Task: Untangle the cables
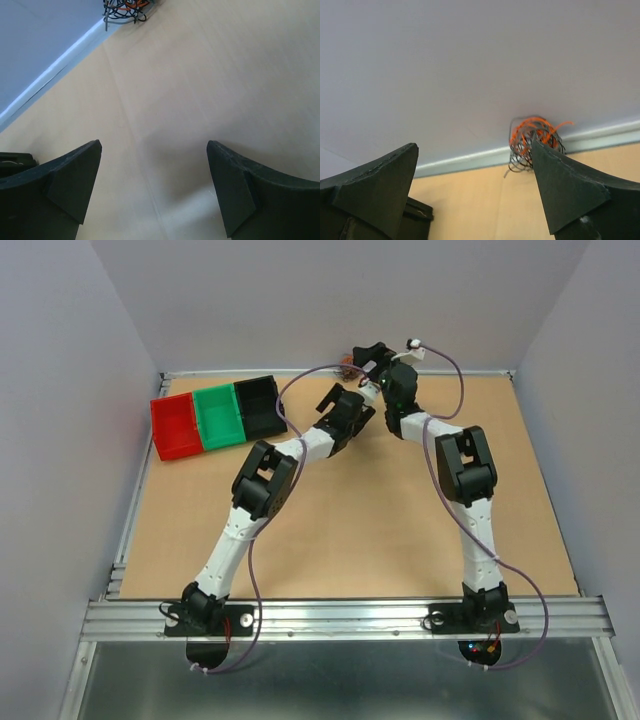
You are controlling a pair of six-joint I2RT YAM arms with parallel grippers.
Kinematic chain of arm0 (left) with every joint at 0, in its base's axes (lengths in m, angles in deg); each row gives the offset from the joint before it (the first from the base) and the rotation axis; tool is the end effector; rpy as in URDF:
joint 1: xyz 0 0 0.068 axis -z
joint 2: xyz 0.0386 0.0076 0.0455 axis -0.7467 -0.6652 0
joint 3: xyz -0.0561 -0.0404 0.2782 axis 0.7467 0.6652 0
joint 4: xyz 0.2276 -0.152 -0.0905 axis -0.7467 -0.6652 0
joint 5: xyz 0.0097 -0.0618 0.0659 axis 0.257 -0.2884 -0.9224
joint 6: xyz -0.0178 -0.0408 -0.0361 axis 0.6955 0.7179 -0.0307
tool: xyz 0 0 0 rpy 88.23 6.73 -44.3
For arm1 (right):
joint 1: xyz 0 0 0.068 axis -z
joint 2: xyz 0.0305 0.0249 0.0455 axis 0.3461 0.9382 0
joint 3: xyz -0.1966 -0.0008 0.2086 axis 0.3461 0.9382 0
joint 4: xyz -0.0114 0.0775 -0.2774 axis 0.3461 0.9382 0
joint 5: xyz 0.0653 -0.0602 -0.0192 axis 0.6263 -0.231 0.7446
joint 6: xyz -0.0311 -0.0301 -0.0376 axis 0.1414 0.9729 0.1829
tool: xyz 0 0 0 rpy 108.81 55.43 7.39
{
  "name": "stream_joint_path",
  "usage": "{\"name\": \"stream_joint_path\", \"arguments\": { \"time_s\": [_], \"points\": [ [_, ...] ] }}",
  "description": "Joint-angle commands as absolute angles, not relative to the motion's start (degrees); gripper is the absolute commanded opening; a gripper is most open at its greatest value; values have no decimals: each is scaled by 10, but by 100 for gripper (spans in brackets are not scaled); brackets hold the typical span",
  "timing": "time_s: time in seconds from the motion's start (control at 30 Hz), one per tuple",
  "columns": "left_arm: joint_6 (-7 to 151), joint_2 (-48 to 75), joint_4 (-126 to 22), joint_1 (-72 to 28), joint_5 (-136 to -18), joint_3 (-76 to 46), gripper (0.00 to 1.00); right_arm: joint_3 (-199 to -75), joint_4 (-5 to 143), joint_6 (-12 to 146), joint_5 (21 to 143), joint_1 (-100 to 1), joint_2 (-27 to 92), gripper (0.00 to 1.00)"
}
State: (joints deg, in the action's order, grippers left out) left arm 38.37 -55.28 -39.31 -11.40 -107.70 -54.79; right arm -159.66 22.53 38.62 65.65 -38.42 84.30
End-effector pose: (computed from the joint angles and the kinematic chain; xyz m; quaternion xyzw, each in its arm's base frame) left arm 0.5013 -0.3571 0.1523 0.2897 0.7429 0.0796 0.5982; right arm 0.5531 0.1753 0.2327 0.1505 0.6192 0.3039 0.7082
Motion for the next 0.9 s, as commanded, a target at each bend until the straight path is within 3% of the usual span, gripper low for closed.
{"name": "stream_joint_path", "arguments": {
  "time_s": [0.0,0.13,0.37,0.63,0.87],
  "points": [
    [353,-542,-392,-110,-1086,-591,99,-1690,281,358,619,-391,918,100],
    [377,-540,-410,-115,-1071,-596,99,-1752,282,357,607,-391,983,100],
    [434,-384,-295,-145,-985,-393,99,-1876,312,343,597,-384,1076,100],
    [515,-313,-264,-195,-944,-338,99,-2081,367,267,584,-381,1203,100],
    [595,-289,-262,-265,-871,-332,99,-2115,347,202,556,-380,1253,100]
  ]
}}
